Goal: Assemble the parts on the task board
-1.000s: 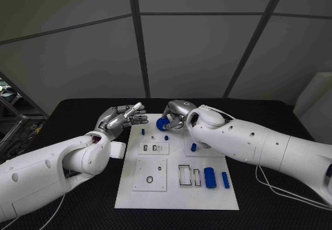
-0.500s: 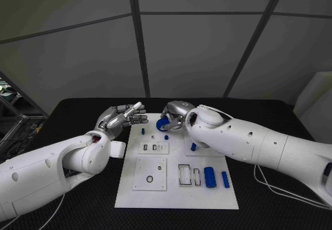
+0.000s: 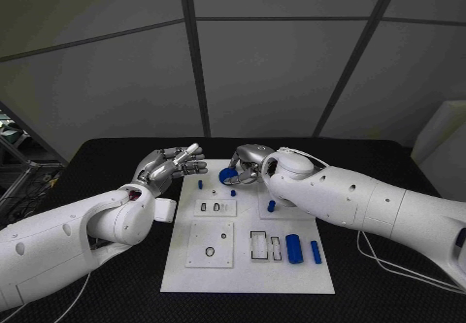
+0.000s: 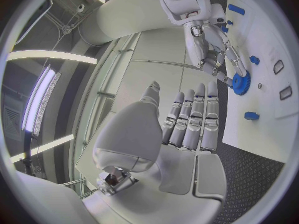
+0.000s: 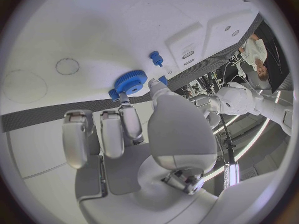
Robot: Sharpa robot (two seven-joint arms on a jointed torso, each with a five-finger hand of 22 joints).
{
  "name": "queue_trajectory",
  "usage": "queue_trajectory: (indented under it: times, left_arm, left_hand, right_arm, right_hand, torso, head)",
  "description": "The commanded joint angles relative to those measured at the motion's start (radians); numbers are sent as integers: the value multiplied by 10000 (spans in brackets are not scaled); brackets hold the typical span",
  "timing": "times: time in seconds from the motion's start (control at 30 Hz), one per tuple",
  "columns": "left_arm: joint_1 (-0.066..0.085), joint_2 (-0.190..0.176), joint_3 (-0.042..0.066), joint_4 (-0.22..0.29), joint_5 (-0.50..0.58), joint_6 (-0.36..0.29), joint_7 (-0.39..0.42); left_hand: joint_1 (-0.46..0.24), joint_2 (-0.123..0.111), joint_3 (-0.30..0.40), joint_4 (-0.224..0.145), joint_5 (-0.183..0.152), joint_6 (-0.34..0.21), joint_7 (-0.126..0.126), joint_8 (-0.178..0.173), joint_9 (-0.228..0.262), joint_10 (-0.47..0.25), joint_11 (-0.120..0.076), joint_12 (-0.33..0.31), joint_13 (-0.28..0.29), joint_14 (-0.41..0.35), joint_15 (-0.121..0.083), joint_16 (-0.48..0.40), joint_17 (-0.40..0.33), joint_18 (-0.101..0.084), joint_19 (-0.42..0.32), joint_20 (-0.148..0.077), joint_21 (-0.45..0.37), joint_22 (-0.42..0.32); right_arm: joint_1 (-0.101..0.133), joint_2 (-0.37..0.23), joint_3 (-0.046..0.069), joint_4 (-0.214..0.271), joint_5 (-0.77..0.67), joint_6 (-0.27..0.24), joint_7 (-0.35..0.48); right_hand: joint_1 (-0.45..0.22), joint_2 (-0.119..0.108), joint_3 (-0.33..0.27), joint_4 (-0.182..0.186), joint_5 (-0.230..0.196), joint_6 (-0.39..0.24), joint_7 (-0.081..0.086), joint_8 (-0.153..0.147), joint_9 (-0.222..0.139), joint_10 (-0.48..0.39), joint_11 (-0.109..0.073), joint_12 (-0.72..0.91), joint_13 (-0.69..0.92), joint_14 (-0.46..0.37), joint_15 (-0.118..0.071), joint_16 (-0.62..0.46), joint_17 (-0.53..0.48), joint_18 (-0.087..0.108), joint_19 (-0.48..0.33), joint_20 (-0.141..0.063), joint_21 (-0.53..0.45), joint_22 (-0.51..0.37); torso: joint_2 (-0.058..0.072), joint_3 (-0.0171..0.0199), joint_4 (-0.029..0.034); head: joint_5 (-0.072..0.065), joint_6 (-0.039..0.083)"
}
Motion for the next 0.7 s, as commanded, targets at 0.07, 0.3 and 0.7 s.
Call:
queue_trajectory:
  times: [0.07,0.3,0.7]
  left_arm:
    - [19,2,11,6,-2,100,18]
    - [19,-23,11,-5,-2,94,22]
    - [17,-107,9,-18,-2,87,28]
  left_hand:
    - [-21,60,-31,-7,-60,61,-18,-35,-11,60,14,-27,-11,-13,70,-34,-10,-130,59,-25,-45,-10]
    - [-18,59,-33,-12,-58,61,-17,-39,-12,58,15,-33,-11,-14,71,-40,-10,-130,59,-25,-46,-12]
    - [-16,58,-35,-15,-57,61,-16,-41,-13,57,15,-37,-11,-15,71,-42,-11,-130,60,-24,-46,-13]
  right_arm:
    - [17,-72,-2,32,65,-83,-186]
    - [12,-457,-1,452,98,-768,-69]
    - [3,-2368,8,1537,2230,-2744,1623]
  right_hand:
    - [-51,46,45,91,40,65,-8,12,-7,93,-25,62,56,627,26,41,482,-86,907,33,24,2369]
    - [129,47,102,79,215,118,-23,10,-7,167,-39,161,159,641,14,71,540,-113,978,21,75,2482]
    - [723,-171,144,-234,252,315,-74,29,3,-99,-89,-252,-298,495,-29,-244,-23,11,652,-18,-169,1969]
  torso:
    - [-2,3,3]
    - [-1,8,-5]
    - [-51,24,-93]
  head:
    - [-13,5]
    - [7,2]
    - [6,107]
